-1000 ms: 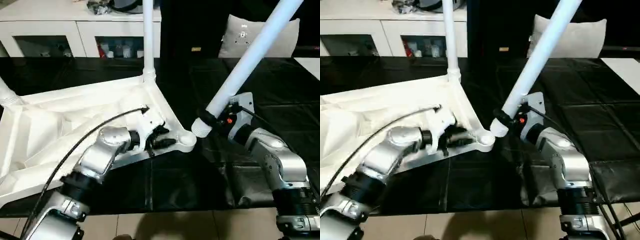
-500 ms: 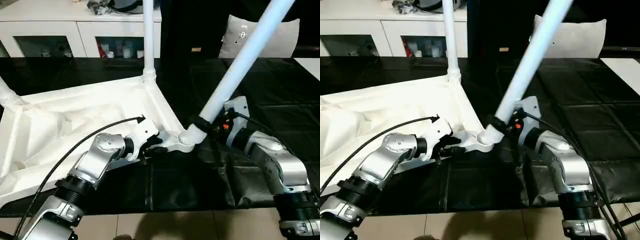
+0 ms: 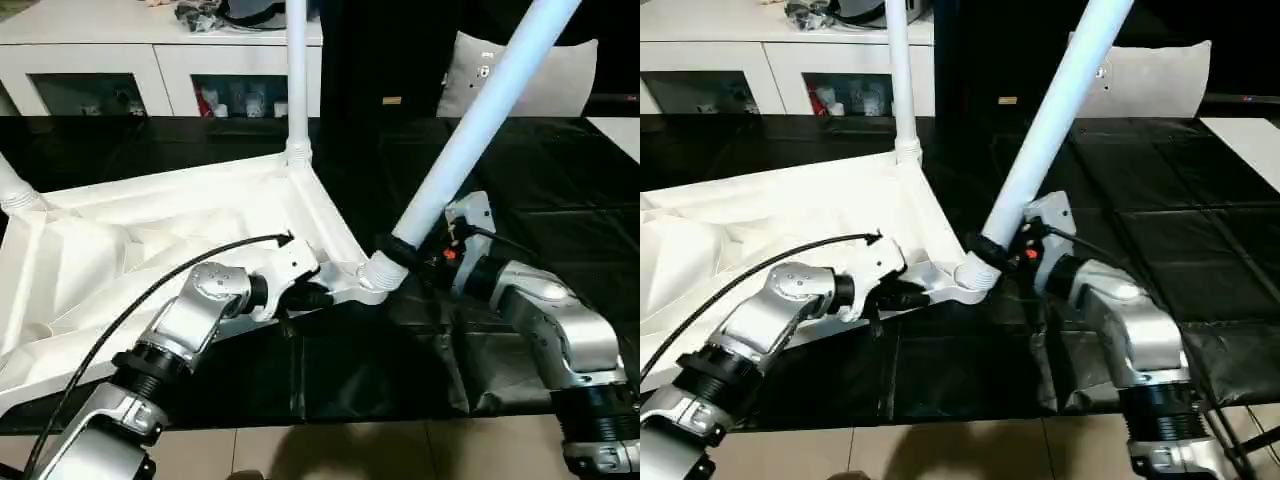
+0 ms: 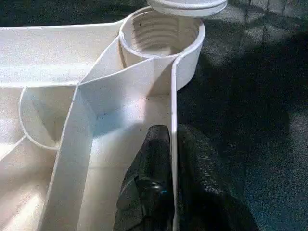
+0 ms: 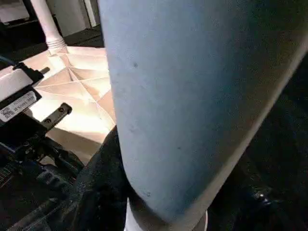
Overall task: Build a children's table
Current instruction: Insert table leg to table base
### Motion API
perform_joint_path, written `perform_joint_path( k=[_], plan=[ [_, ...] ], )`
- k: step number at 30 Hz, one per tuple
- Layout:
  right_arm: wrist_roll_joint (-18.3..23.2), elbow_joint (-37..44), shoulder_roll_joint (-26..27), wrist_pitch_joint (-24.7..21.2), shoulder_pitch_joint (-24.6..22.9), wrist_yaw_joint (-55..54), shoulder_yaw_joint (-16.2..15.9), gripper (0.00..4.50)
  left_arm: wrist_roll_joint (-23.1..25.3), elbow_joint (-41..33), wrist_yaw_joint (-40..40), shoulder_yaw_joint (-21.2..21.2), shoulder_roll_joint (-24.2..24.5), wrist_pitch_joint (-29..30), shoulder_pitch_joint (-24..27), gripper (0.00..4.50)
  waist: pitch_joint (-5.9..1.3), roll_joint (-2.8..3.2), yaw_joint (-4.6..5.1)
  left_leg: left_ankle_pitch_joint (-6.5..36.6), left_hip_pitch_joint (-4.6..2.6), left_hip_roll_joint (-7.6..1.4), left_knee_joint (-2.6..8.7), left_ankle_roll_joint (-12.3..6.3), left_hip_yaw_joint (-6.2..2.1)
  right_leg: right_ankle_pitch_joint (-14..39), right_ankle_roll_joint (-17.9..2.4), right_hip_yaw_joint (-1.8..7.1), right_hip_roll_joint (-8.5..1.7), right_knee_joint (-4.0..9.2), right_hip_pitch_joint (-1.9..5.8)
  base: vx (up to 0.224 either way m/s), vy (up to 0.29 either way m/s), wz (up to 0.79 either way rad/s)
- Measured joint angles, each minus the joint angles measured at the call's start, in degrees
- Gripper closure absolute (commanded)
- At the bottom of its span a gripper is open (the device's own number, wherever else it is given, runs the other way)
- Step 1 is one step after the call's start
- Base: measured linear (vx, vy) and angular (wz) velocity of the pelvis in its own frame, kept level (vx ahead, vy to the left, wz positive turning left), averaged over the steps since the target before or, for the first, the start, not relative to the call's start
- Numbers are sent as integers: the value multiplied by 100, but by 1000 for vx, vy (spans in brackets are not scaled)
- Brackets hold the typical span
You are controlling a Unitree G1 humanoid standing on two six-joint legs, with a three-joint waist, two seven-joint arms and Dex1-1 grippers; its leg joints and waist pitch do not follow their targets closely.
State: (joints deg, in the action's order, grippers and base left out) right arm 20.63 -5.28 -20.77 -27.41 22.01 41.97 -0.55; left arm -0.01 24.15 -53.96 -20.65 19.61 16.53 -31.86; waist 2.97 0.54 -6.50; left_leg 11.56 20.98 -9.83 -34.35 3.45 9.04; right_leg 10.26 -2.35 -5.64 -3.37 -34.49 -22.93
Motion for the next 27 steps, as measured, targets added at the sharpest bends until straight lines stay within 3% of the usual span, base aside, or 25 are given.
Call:
perform_joint_path(
  k=[7, 27],
  plan=[
    [-86, -173, -269, -239, 182, 293, -226, 264, 32, 26, -259, -120, 177, -389, 11, 449, -1, -1, 11, 1, 1, -1, 3, 0, 4, -6, -11, 1, 0, 1, 0, 0, 0, 0],
    [-112, -525, -586, -511, 746, 1426, -889, 264, 99, -173, -752, -375, 384, -795, 116, 450, -10, -17, -142, 1, -12, -3, -5, -1, 4, -6, -11, 0, -1, -1, 12, 0, 0, 0]
  ],
)
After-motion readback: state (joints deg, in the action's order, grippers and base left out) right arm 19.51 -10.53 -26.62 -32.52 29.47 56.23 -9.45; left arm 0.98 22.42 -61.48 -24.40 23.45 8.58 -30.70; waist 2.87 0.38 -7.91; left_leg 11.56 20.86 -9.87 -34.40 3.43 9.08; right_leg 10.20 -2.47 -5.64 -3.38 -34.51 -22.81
